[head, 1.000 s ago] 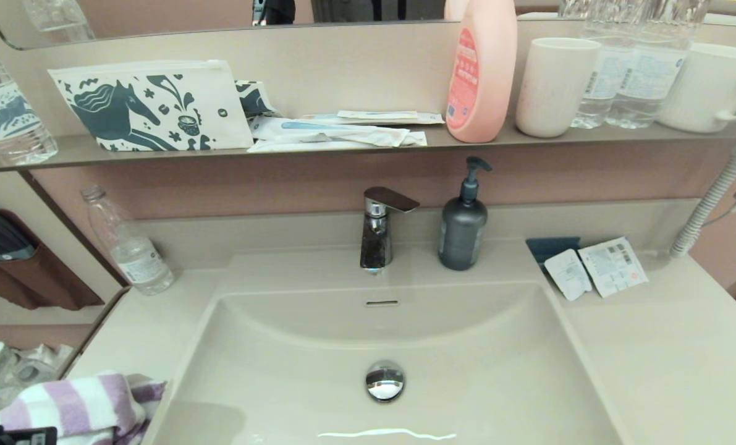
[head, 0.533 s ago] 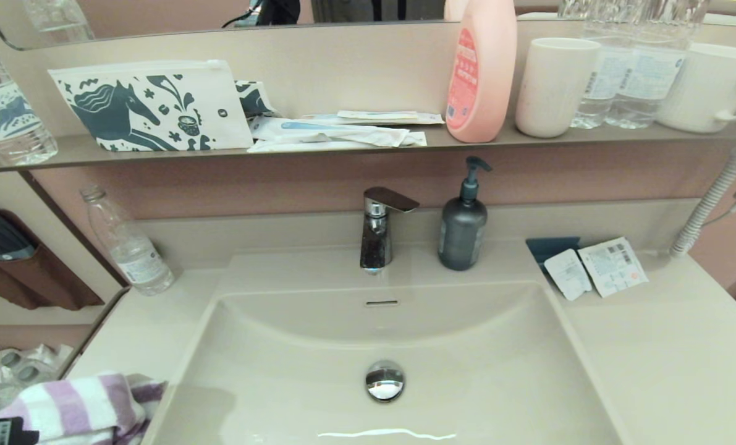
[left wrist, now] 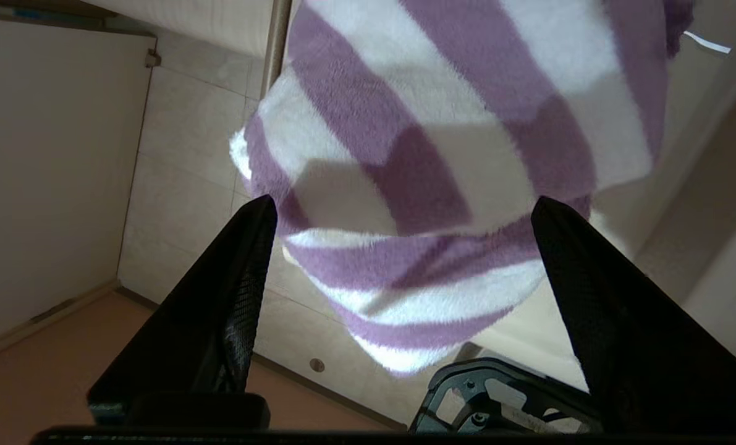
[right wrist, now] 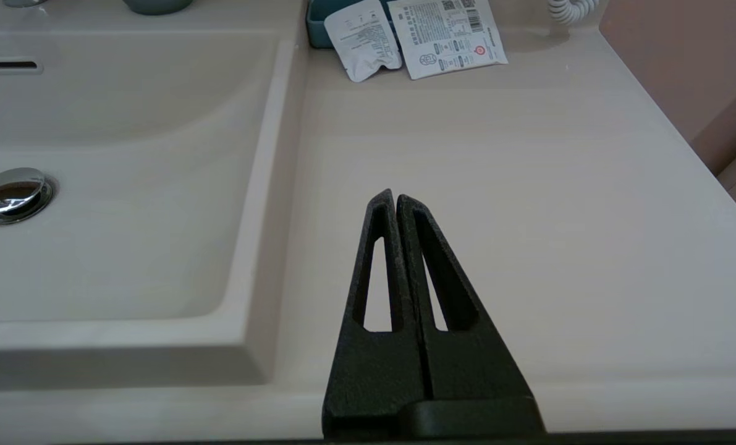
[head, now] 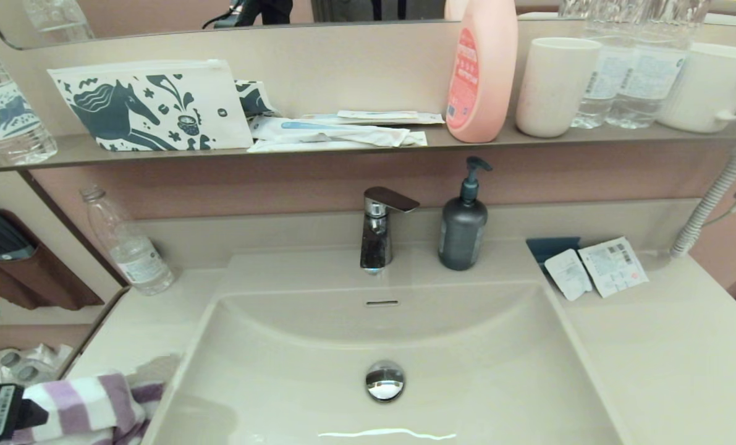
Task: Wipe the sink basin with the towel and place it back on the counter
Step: Pick up the cloth
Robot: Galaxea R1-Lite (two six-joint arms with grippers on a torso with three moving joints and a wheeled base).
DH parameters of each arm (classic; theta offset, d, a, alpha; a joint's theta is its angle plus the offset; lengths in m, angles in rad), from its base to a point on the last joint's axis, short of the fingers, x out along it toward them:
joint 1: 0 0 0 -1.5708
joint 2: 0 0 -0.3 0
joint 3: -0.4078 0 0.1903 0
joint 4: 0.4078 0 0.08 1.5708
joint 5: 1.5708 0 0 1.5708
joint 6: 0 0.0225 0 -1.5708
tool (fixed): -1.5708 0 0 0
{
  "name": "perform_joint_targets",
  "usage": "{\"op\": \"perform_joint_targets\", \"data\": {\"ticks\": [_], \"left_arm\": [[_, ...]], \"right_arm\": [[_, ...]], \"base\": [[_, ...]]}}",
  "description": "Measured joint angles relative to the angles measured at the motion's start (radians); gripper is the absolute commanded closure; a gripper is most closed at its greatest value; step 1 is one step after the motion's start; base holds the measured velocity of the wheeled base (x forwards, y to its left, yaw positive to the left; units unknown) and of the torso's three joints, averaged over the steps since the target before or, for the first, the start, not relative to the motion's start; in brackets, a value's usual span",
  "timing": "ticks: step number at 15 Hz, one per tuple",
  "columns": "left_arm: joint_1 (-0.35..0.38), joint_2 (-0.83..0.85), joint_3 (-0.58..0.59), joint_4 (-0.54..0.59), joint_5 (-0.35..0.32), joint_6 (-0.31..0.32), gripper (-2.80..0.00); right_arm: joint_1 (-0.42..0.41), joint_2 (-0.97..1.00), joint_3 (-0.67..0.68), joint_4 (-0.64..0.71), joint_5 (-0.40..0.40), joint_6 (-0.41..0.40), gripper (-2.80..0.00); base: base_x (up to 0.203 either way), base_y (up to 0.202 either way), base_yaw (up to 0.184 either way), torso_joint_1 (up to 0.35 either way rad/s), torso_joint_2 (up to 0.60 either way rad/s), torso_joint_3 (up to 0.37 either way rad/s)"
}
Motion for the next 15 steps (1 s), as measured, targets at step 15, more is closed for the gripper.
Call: {"op": "perform_joint_targets", "data": {"ticks": [15], "left_arm": [[0.213, 0.223, 0.011, -0.017, -0.256, 0.143, -2.8]], "right_arm": [[0.0, 0.0, 0.0, 0.0, 0.0, 0.0, 0.0]], "base": [[0.0, 0.0, 0.0, 0.0, 0.0, 0.0]]}}
